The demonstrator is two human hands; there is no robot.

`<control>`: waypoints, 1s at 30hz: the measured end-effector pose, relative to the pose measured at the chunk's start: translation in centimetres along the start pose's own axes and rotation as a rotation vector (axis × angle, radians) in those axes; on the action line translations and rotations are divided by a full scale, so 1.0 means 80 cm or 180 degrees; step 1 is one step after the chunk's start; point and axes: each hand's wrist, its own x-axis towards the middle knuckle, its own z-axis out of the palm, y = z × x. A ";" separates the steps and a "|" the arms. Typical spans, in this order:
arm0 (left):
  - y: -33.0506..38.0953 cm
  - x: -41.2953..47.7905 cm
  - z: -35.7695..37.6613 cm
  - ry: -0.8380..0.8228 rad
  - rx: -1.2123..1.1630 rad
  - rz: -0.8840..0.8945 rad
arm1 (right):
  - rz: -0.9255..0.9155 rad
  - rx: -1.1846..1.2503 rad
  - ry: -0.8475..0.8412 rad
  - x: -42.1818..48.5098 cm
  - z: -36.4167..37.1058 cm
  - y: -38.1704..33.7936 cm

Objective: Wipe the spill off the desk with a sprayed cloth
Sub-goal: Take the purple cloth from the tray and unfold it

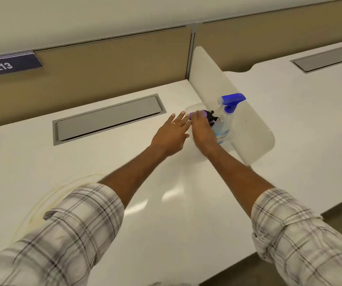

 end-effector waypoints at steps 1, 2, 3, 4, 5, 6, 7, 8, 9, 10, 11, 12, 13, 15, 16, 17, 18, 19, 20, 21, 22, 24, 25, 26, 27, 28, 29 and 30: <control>-0.002 0.011 0.002 -0.0030 0.0052 0.0037 | 0.0024 -0.0098 -0.0044 0.012 0.006 0.007; -0.007 0.020 0.002 -0.0027 -0.0025 0.0018 | 0.0019 -0.0395 0.0019 0.022 0.012 0.010; -0.011 0.029 0.007 -0.0046 -0.0047 -0.0013 | 0.0086 -0.0513 0.0059 0.032 0.018 0.016; -0.014 0.037 0.008 -0.0050 -0.0091 -0.0005 | -0.0073 -0.0813 -0.0014 0.039 0.019 0.013; -0.016 0.046 0.012 -0.0084 -0.0129 -0.0027 | -0.0044 -0.1075 -0.0157 0.050 0.017 0.013; -0.018 0.053 0.016 -0.0119 -0.0178 -0.0025 | 0.0005 -0.1279 -0.0216 0.060 0.017 0.019; -0.020 0.060 0.020 -0.0153 -0.0222 -0.0024 | -0.0008 -0.1476 -0.0252 0.068 0.019 0.024; -0.022 0.066 0.022 -0.0187 -0.0253 -0.0044 | 0.0082 -0.1511 -0.0222 0.074 0.017 0.025; -0.024 0.072 0.026 -0.0222 -0.0308 -0.0051 | 0.0133 -0.1618 -0.0208 0.080 0.016 0.025; -0.025 0.076 0.030 -0.0239 -0.0370 -0.0073 | 0.0059 -0.1884 -0.0192 0.083 0.018 0.027; -0.027 0.080 0.033 -0.0257 -0.0437 -0.0108 | 0.0035 -0.2093 -0.0209 0.083 0.019 0.023; -0.027 0.083 0.036 -0.0269 -0.0510 -0.0158 | 0.0112 -0.2180 -0.0236 0.084 0.021 0.020; -0.029 0.085 0.039 -0.0274 -0.0568 -0.0209 | 0.0203 -0.2222 -0.0221 0.086 0.021 0.017; -0.031 0.087 0.044 -0.0265 -0.0668 -0.0281 | 0.0279 -0.2281 -0.0104 0.087 0.019 0.011; -0.031 0.088 0.045 -0.0246 -0.0695 -0.0299 | 0.0312 -0.2259 -0.0012 0.088 0.018 0.009; -0.032 0.088 0.047 -0.0225 -0.0709 -0.0288 | 0.0311 -0.2324 0.0052 0.089 0.016 0.007; -0.033 0.088 0.048 -0.0185 -0.0759 -0.0272 | 0.0296 -0.2394 0.0086 0.091 0.014 0.004; -0.032 0.087 0.049 -0.0132 -0.0817 -0.0271 | 0.0320 -0.2473 0.0118 0.092 0.011 0.002; -0.031 0.086 0.049 -0.0082 -0.0880 -0.0283 | 0.0273 -0.2538 0.0205 0.093 0.009 0.001; -0.030 0.085 0.048 -0.0049 -0.0933 -0.0296 | 0.0266 -0.2557 0.0269 0.093 0.006 -0.002; -0.029 0.083 0.048 -0.0030 -0.0969 -0.0304 | 0.0269 -0.2599 0.0321 0.093 0.004 -0.003; -0.025 0.081 0.049 -0.0047 -0.1043 -0.0332 | 0.0240 -0.2795 0.0493 0.089 -0.004 -0.005; -0.022 0.080 0.049 -0.0066 -0.1093 -0.0359 | 0.0244 -0.2870 0.0534 0.087 -0.009 -0.007; -0.020 0.081 0.049 -0.0088 -0.1158 -0.0394 | 0.0267 -0.2900 0.0577 0.086 -0.013 -0.009; -0.017 0.081 0.049 -0.0087 -0.1246 -0.0456 | 0.0279 -0.2891 0.0629 0.084 -0.016 -0.011; -0.013 0.081 0.049 -0.0067 -0.1365 -0.0528 | 0.0276 -0.2844 0.0699 0.083 -0.019 -0.013; -0.008 0.081 0.047 -0.0007 -0.1526 -0.0596 | 0.0278 -0.2775 0.0758 0.082 -0.022 -0.015; -0.003 0.081 0.043 0.0063 -0.1728 -0.0662 | 0.0276 -0.2685 0.0809 0.080 -0.024 -0.018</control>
